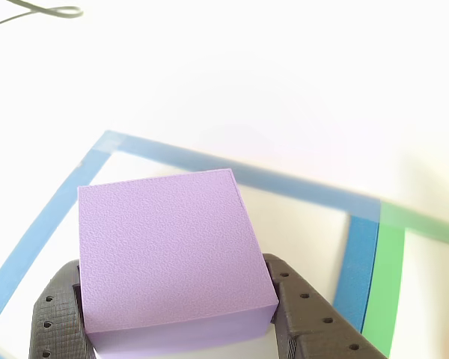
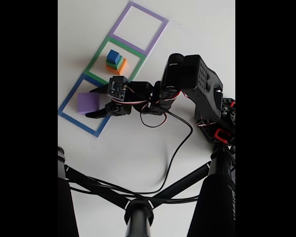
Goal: Tower of hanoi
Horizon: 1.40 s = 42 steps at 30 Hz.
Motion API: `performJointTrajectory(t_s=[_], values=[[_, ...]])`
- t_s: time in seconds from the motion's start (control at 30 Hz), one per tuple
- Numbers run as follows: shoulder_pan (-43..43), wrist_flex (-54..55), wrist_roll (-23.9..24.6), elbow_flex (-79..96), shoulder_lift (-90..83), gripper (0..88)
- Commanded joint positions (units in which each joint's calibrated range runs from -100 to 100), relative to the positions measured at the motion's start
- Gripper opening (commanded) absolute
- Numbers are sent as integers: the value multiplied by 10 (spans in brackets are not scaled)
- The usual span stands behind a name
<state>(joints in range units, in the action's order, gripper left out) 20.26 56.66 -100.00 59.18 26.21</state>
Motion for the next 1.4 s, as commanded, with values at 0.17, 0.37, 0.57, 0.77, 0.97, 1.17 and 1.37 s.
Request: performJointTrajectory(t_s=[0.17, 0.37, 0.57, 0.77, 0.97, 1.17, 1.37], values=[[-3, 36, 0, -11, 6, 166], [-3, 50, 0, -12, 16, 239], [-2, 58, 0, -13, 17, 301], [-1, 58, 0, -14, 1, 329], [5, 12, 0, -14, -82, 337], [16, -126, 0, -51, -227, 319], [9, -365, 0, -65, -426, 164]])
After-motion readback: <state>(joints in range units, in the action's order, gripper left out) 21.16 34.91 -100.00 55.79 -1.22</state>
